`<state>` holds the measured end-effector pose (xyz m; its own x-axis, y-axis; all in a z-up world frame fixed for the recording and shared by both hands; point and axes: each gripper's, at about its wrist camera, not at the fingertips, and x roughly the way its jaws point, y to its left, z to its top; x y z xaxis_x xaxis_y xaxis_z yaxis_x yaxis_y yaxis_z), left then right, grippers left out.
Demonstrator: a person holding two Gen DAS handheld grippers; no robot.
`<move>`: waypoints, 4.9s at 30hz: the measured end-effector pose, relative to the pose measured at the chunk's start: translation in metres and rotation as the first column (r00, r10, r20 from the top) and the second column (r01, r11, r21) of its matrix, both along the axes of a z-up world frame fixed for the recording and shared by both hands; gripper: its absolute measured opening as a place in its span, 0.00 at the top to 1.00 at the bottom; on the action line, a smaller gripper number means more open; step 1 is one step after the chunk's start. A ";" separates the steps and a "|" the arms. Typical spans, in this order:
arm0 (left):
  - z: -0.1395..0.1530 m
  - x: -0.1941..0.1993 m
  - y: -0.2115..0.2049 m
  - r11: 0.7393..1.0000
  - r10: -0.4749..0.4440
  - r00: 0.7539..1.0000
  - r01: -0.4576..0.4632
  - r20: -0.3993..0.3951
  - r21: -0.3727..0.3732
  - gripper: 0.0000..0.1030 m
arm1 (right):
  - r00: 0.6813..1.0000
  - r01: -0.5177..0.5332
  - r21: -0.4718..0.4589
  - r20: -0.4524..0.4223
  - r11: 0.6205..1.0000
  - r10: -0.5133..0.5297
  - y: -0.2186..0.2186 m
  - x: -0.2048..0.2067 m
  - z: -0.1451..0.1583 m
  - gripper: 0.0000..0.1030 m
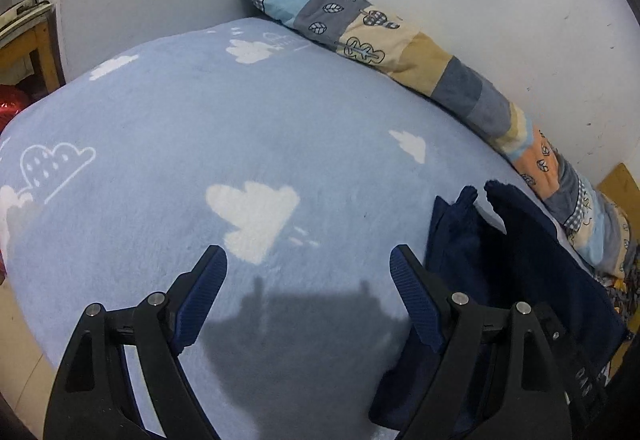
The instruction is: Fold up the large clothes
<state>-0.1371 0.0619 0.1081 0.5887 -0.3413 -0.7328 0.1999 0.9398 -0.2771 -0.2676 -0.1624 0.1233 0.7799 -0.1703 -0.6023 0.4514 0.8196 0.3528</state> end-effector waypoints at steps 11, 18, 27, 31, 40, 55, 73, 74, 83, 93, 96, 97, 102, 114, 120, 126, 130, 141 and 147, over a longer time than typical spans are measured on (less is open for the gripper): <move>-0.009 0.003 0.007 1.000 -0.004 0.999 0.004 -0.046 0.011 0.18 | 0.952 -0.213 -0.195 -0.260 0.957 0.159 0.063 0.028 -0.064 0.77; -0.005 0.001 -0.002 1.000 -0.022 0.999 0.022 -0.042 -0.008 0.18 | 0.906 -0.377 -0.301 -0.315 0.876 0.282 0.113 0.005 -0.068 0.54; 0.009 -0.024 -0.028 0.972 -0.230 0.973 0.230 0.014 -0.045 0.18 | 0.931 -0.366 -0.107 -0.038 0.924 0.364 0.058 -0.093 -0.011 0.70; 0.021 -0.057 -0.063 0.909 -0.415 0.905 0.418 0.096 -0.007 0.18 | 0.991 -0.127 -0.099 0.038 0.987 0.132 -0.014 -0.133 0.004 0.85; -0.028 -0.087 -0.123 0.777 -0.606 0.794 0.605 -0.055 0.174 0.18 | 0.988 -0.123 -0.021 -0.096 0.992 0.120 -0.042 -0.127 -0.054 0.95; -0.015 -0.057 -0.110 0.891 -0.449 0.893 0.450 -0.025 0.059 0.17 | 0.982 -0.175 0.053 -0.057 0.983 0.178 -0.082 -0.075 0.000 0.91; -0.040 -0.037 -0.114 0.887 -0.394 0.905 0.420 -0.158 0.190 0.16 | 0.923 -0.170 0.193 -0.313 0.967 0.224 -0.116 0.159 -0.084 0.89; -0.039 -0.037 -0.115 0.887 -0.396 0.905 0.420 -0.155 0.189 0.17 | 0.924 -0.175 0.213 -0.302 0.961 0.235 -0.120 0.155 -0.079 0.89; -0.028 -0.047 -0.117 0.876 -0.423 0.899 0.439 -0.117 0.201 0.17 | 0.950 -0.025 -0.017 -0.313 1.000 0.018 -0.191 0.087 -0.030 0.84; -0.029 -0.047 -0.118 0.877 -0.421 0.900 0.436 -0.117 0.201 0.17 | 0.955 -0.097 0.072 -0.273 0.993 0.113 -0.173 0.034 -0.019 0.84; -0.027 -0.051 -0.116 0.875 -0.425 0.899 0.439 -0.109 0.203 0.17 | 0.946 -0.145 0.009 -0.293 0.989 0.141 -0.142 -0.004 -0.005 0.84; -0.026 -0.052 -0.115 0.875 -0.427 0.898 0.440 -0.107 0.203 0.17 | 0.944 -0.159 0.022 -0.289 0.987 0.158 -0.133 -0.016 -0.004 0.84; -0.022 -0.062 -0.121 0.865 -0.456 0.886 0.464 -0.084 0.191 0.17 | 0.902 -0.252 0.047 -0.350 0.967 0.252 -0.086 -0.056 -0.027 0.85; -0.027 -0.079 -0.143 0.824 -0.504 0.862 0.498 -0.053 0.271 0.17 | 0.929 -0.285 0.028 -0.239 0.958 0.283 -0.080 -0.077 -0.032 0.84; -0.032 -0.100 -0.163 0.772 -0.560 0.827 0.542 -0.046 0.331 0.17 | 0.877 -0.296 0.110 -0.363 0.949 0.315 -0.076 -0.077 -0.061 0.79; -0.033 -0.105 -0.168 0.757 -0.567 0.824 0.528 -0.015 0.386 0.16 | 0.880 -0.321 0.122 -0.327 0.939 0.344 -0.070 -0.075 -0.057 0.72; -0.022 -0.114 -0.170 0.762 -0.579 0.813 0.510 0.066 0.399 0.16 | 0.903 -0.331 0.072 -0.265 0.941 0.338 -0.071 -0.079 -0.036 0.72; -0.035 -0.127 -0.188 0.692 -0.653 0.758 0.591 0.009 0.416 0.16 | 0.907 -0.257 0.125 -0.311 0.958 0.284 -0.083 -0.079 -0.047 0.72; -0.036 -0.127 -0.188 0.694 -0.652 0.758 0.597 -0.001 0.402 0.16 | 0.899 -0.263 0.156 -0.317 0.952 0.301 -0.082 -0.076 -0.053 0.74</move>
